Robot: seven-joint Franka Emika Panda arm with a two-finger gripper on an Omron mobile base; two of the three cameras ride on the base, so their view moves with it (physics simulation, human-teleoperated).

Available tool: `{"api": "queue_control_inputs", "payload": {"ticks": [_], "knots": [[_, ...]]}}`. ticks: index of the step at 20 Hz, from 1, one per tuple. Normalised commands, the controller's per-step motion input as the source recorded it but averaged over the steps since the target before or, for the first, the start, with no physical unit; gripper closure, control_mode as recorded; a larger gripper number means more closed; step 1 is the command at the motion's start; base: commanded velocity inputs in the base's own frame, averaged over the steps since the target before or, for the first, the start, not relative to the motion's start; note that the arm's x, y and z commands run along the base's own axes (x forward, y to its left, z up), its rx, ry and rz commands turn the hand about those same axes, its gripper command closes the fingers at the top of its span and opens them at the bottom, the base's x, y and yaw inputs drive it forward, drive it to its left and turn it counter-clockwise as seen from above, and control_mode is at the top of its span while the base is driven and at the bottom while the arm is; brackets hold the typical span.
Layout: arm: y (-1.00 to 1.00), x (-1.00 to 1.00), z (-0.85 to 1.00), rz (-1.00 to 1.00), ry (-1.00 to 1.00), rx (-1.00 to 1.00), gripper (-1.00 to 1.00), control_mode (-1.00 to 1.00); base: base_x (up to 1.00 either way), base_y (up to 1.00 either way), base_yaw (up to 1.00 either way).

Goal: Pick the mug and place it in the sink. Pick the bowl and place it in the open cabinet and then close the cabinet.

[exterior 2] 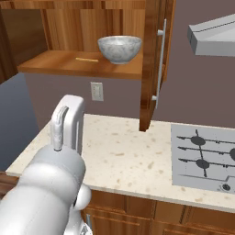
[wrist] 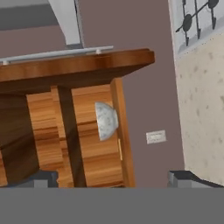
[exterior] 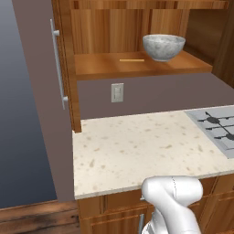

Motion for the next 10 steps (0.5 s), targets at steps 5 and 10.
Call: {"api": "queue_control_inputs", "payload": {"ticks": [5,10], "knots": [[-0.23,0.13,0.00,0.01,-0.14,0.00,-1.00,-1.00,0.00,0.00,0.00],[-0.34,0.30,0.00,0.00,-0.06,0.00,-1.00,-1.00,0.00,0.00,0.00]]}}
